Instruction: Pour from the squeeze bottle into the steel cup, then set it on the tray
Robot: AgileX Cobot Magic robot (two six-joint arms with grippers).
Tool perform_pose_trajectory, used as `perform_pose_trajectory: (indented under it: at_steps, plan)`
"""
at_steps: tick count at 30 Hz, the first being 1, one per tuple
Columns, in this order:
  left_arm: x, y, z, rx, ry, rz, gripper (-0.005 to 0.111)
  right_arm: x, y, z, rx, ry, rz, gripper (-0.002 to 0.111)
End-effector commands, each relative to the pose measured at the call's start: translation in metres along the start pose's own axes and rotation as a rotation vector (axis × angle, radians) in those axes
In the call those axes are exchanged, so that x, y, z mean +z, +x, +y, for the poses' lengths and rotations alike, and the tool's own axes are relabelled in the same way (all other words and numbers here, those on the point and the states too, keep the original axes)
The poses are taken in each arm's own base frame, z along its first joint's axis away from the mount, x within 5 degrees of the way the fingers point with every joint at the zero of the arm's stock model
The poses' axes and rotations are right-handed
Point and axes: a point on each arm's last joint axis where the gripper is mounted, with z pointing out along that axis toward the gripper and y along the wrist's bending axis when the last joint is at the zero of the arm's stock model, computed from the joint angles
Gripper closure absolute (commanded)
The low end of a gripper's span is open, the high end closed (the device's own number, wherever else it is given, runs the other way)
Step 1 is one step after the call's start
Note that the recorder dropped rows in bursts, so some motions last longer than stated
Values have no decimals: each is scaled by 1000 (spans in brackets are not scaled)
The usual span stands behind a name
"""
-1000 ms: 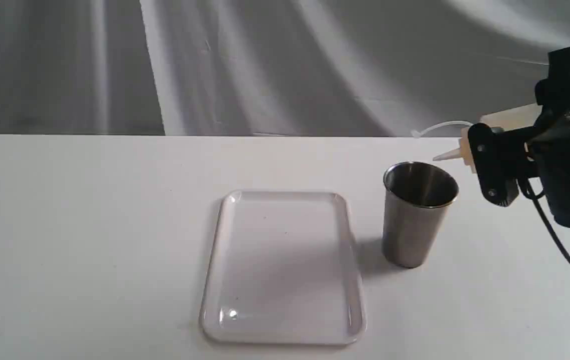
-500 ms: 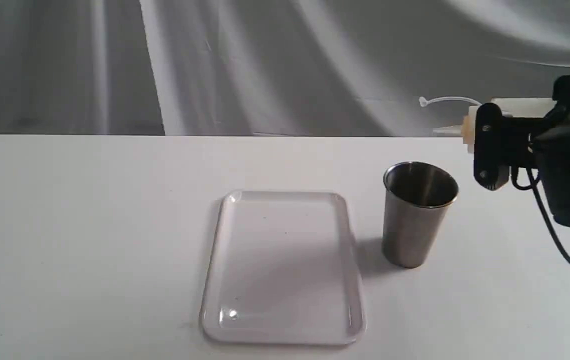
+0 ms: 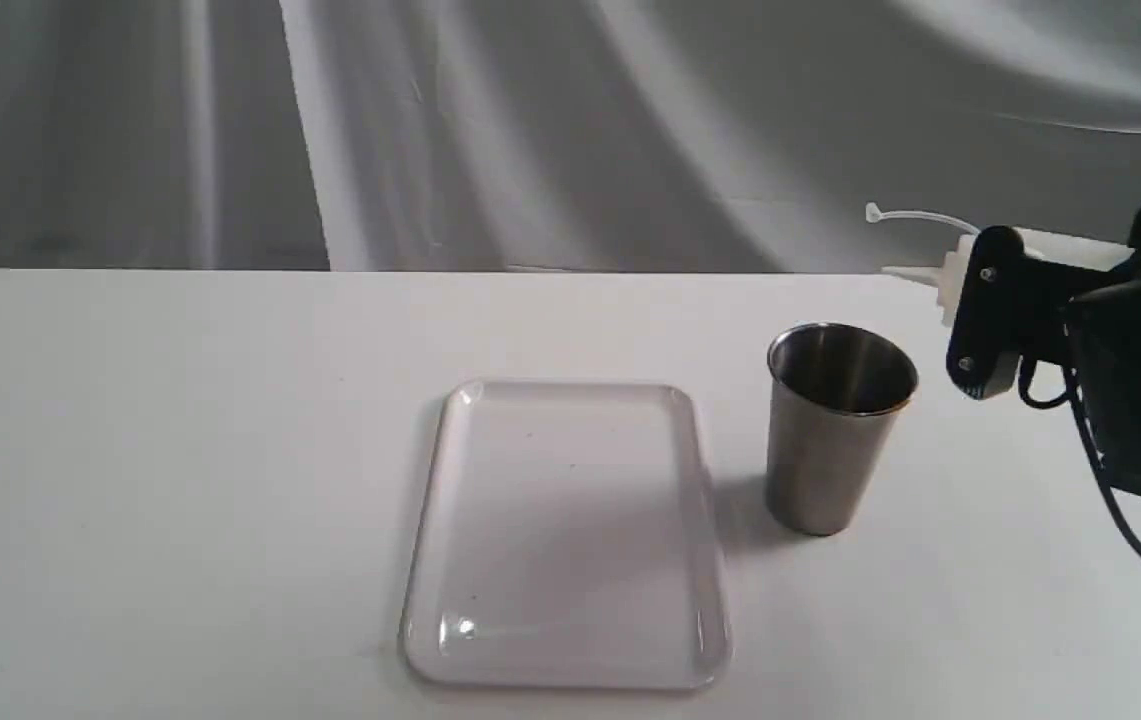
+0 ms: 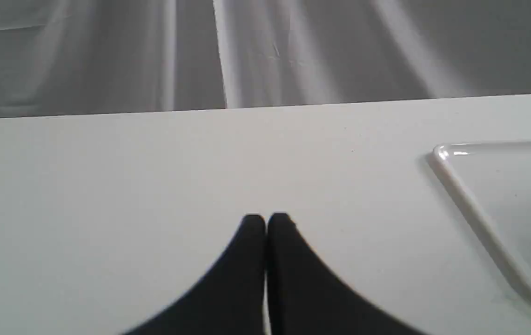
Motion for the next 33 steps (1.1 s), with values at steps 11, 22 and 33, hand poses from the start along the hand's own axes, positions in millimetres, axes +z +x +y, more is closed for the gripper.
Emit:
perform_pose_trajectory:
  at_steps: [11, 22, 33]
  plan:
    - [0, 1, 0, -3, 6, -6, 107, -2, 2, -2, 662, 10, 8, 108]
    - [0, 1, 0, -5, 6, -6, 107, -16, 16, -25, 1182, 52, -34, 108]
    - [0, 1, 0, -2, 6, -6, 107, -70, 40, -78, 1369, 8, -339, 108]
